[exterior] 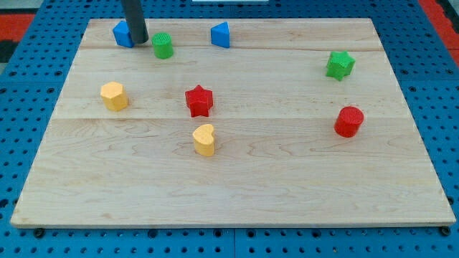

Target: Slide the green circle towards down

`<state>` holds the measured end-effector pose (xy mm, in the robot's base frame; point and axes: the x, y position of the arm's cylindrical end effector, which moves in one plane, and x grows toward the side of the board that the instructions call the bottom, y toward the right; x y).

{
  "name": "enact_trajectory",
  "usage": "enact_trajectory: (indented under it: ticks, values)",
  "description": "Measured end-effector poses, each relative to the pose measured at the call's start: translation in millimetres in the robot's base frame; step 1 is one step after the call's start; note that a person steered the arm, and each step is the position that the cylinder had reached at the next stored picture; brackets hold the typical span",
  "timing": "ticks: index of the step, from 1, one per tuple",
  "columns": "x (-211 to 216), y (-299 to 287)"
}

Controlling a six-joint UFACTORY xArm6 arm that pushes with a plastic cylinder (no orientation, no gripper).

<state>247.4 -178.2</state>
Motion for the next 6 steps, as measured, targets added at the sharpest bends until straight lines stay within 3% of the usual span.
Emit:
enact_trajectory:
  ticks: [2,3,5,6]
  values:
    - [-2,9]
    - [4,43]
    - [57,110]
    - [71,55]
